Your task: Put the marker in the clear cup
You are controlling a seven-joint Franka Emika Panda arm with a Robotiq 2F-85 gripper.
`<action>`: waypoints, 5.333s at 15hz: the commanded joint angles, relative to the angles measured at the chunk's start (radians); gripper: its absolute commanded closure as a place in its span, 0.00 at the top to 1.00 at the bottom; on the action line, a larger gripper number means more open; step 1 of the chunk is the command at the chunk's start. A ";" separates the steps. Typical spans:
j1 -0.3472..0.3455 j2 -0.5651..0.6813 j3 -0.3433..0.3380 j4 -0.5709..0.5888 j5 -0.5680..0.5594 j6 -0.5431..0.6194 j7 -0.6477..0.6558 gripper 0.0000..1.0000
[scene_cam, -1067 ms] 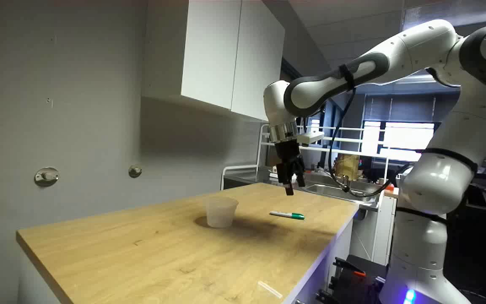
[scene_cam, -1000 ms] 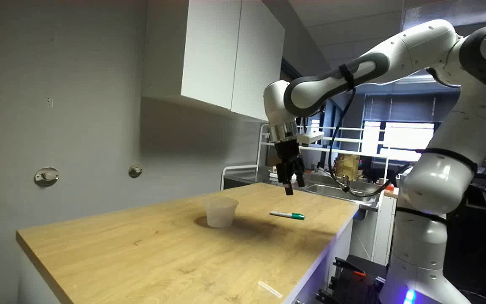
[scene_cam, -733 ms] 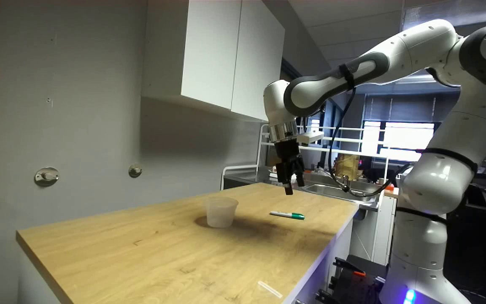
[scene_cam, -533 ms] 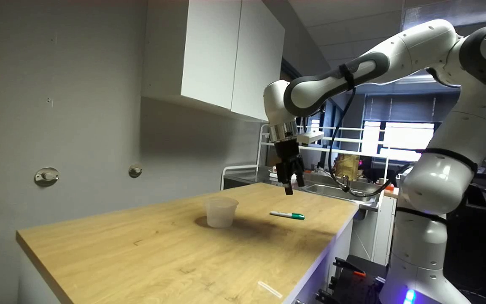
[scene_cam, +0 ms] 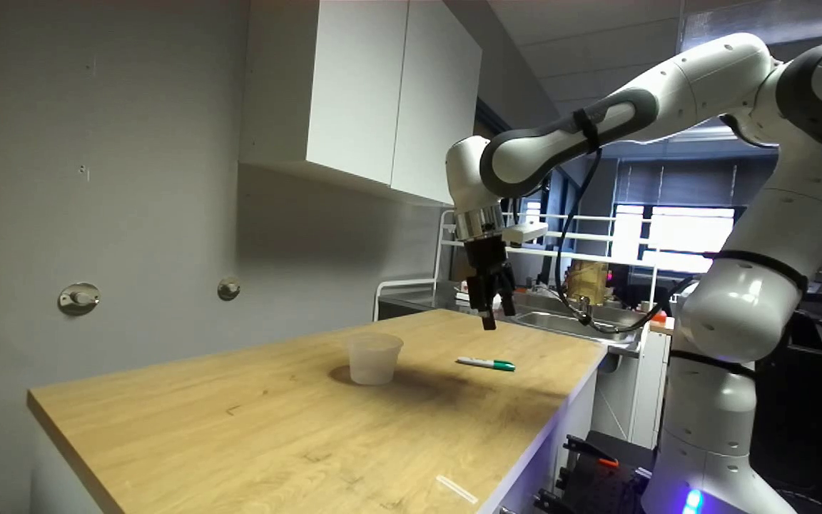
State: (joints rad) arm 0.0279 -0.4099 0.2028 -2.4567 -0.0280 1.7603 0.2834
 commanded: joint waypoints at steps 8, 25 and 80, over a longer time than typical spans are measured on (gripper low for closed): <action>-0.019 0.094 -0.100 0.028 -0.046 0.053 -0.073 1.00; -0.100 0.394 -0.325 0.113 -0.046 0.221 -0.692 1.00; 0.085 0.437 -0.013 0.402 -0.283 0.386 0.929 0.10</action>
State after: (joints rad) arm 0.0878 -0.0418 0.1830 -2.1282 -0.2743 2.1681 1.1421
